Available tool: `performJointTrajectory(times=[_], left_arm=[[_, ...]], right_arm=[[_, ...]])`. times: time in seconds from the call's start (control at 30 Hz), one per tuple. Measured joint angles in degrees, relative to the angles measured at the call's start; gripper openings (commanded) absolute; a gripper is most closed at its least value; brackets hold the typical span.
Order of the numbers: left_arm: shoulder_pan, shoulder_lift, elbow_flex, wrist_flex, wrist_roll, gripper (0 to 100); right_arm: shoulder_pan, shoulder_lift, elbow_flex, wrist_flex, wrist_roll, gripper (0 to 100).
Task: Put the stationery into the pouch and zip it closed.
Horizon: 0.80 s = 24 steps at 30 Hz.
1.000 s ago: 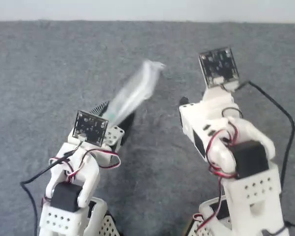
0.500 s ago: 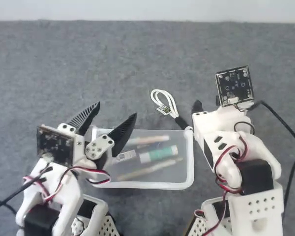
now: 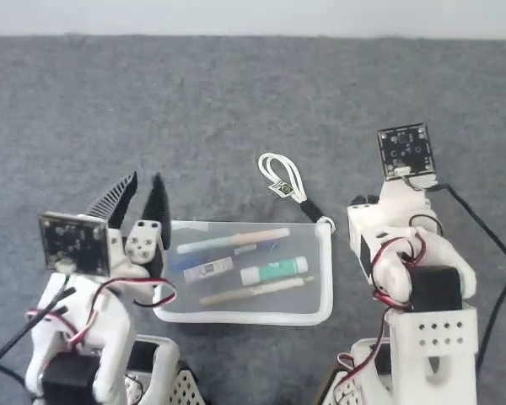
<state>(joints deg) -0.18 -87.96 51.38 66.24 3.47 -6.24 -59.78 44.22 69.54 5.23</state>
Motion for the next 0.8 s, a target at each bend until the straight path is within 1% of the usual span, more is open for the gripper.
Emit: performJointTrajectory(times=[0.17, 0.3, 0.4, 0.5, 0.67, 0.8], left_arm=[[-4.6, 0.0, 5.0, 0.0, 0.0, 1], [-6.9, 0.0, 10.0, 0.0, 0.0, 1], [-6.9, 0.0, 15.3, -1.3, 0.0, 1], [-6.9, 0.4, 20.6, -4.3, 1.9, 1], [-7.4, 0.5, 22.9, -4.9, 2.5, 1], [-7.2, 0.5, 24.7, -4.9, 2.5, 1]], right_arm=[[0.3, -2.0, 4.7, 0.0, 0.1, 1.7], [0.3, -10.7, 11.1, 0.0, 0.1, 2.0], [0.1, -20.1, 17.1, 0.0, 0.1, 2.0], [0.3, -29.9, 23.2, 0.0, 0.4, 2.0], [0.1, -43.3, 33.1, 0.0, 0.4, 2.0], [0.3, -43.0, 37.6, 0.0, 0.5, 2.0]])
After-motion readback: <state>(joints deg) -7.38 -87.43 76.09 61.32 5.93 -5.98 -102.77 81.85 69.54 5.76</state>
